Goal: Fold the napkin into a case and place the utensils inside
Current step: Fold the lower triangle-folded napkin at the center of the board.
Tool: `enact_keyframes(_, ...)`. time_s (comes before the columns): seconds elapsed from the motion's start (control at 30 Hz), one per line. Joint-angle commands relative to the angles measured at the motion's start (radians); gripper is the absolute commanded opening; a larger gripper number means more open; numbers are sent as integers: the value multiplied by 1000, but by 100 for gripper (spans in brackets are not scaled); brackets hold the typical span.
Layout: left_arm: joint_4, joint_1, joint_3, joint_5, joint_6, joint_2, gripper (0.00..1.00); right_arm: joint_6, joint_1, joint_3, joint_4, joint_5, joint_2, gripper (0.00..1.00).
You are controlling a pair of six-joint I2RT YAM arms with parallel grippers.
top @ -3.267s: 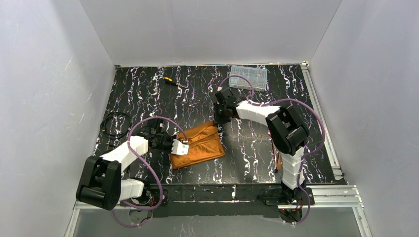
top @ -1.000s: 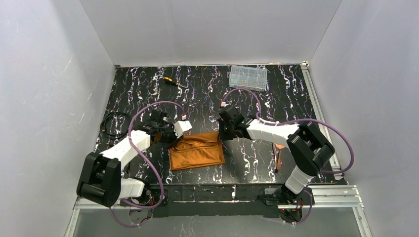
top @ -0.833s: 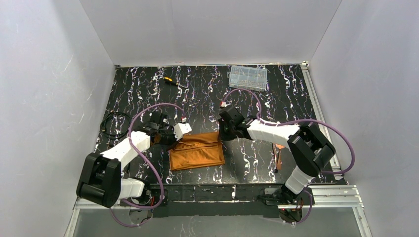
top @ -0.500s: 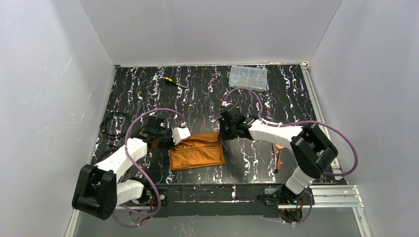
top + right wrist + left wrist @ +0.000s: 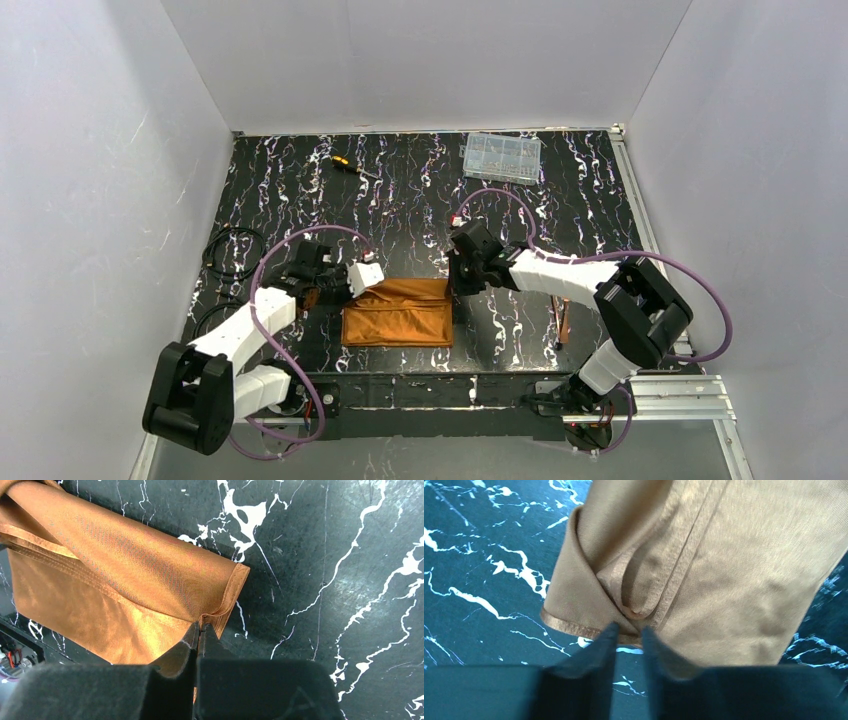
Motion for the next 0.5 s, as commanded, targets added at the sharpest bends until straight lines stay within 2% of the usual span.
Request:
enact_keyframes(0.0,-42,-1,69,78,-119,-70,34,18,9,-1,45,-25,-18,1)
enact_keyframes(0.1,-46,-2,84,109,-191,-96,49,18,15,4,51,-19,-12,1)
enact_keyframes(0.17,-39,-3,84,126,-219,-85,52,22,18,1,59,-20,-8,1)
enact_keyframes(0.33,17,-23,83,42,-233,21,51,28,28,-3,69,-17,4,1)
enact_keyframes(0.47,66,-27,82,-53,-226,74,46,31,32,-14,71,-6,-5,1)
